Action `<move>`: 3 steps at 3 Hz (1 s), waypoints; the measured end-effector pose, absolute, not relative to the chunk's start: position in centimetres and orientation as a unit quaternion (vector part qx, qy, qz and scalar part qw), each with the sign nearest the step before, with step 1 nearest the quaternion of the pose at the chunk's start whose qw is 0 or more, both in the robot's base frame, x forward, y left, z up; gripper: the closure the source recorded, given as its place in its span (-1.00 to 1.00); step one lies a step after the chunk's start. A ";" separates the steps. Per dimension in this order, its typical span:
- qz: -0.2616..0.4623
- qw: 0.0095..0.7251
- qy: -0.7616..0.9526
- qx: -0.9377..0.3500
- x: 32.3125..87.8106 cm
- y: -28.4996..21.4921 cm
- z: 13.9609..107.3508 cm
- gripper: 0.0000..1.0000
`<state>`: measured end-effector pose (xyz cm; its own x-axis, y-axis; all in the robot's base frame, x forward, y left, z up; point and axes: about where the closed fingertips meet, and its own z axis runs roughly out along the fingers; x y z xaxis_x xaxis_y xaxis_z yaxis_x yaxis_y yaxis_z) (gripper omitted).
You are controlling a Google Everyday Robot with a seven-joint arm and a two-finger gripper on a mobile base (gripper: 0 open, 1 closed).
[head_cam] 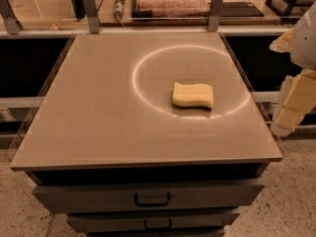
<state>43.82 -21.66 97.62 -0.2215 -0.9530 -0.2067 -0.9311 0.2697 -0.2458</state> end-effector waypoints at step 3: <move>-0.068 0.211 0.757 -0.614 47.1 -19.1 101.8 -1.00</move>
Offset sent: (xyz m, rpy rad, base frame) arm 0.0304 0.0232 0.0466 0.0047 -0.1484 0.0368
